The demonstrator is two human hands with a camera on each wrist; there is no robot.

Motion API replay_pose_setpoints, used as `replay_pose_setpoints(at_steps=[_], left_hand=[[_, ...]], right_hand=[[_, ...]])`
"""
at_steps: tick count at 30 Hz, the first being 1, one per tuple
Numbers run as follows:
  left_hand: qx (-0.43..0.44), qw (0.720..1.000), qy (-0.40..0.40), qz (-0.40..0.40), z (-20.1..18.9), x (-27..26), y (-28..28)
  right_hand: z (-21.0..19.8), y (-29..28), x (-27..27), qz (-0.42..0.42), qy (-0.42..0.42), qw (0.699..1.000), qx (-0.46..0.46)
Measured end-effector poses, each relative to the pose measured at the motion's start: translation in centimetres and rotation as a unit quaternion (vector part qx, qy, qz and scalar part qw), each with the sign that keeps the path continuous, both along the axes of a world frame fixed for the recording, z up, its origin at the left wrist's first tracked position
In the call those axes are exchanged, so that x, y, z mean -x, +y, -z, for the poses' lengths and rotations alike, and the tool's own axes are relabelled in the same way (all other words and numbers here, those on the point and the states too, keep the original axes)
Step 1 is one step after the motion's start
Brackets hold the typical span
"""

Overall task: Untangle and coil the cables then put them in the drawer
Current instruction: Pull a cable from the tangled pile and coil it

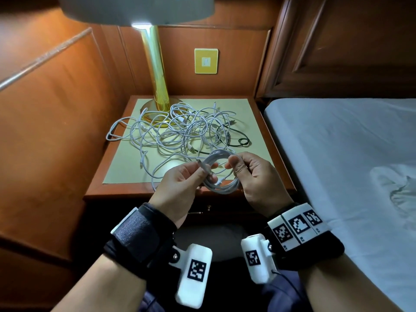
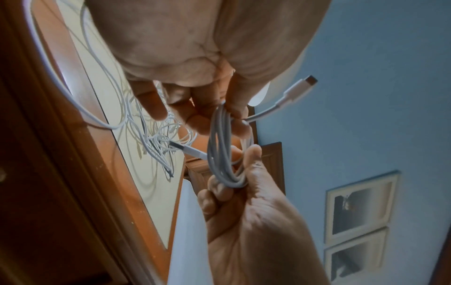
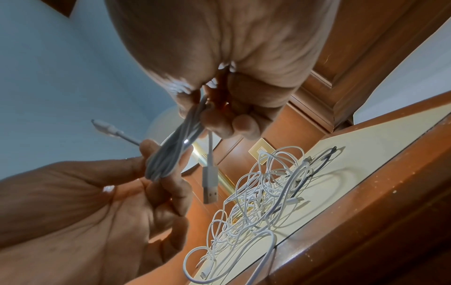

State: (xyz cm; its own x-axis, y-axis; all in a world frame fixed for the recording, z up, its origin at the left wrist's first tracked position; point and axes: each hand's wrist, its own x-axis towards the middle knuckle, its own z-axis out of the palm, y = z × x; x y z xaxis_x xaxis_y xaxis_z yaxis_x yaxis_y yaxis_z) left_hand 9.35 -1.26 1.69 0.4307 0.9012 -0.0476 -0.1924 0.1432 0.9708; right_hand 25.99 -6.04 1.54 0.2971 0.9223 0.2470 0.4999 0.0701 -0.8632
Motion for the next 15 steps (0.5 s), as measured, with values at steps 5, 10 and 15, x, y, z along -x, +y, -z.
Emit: replay_pose_setpoints(at_steps=[5, 10, 15], left_hand=[[-0.063, 0.996, 0.056, -0.011, 0.18, 0.02, -0.07], [-0.103, 0.988, 0.105, -0.047, 0.77, 0.02, 0.37], [-0.138, 0.978, 0.148, -0.055, 0.75, -0.14, 0.14]], right_hand=[[0.1, -0.26, -0.03, -0.002, -0.02, 1.0, 0.014], [0.22, -0.33, -0.21, -0.001, -0.026, 1.0, 0.017], [0.43, -0.41, -0.34, -0.004, -0.013, 1.0, 0.023]])
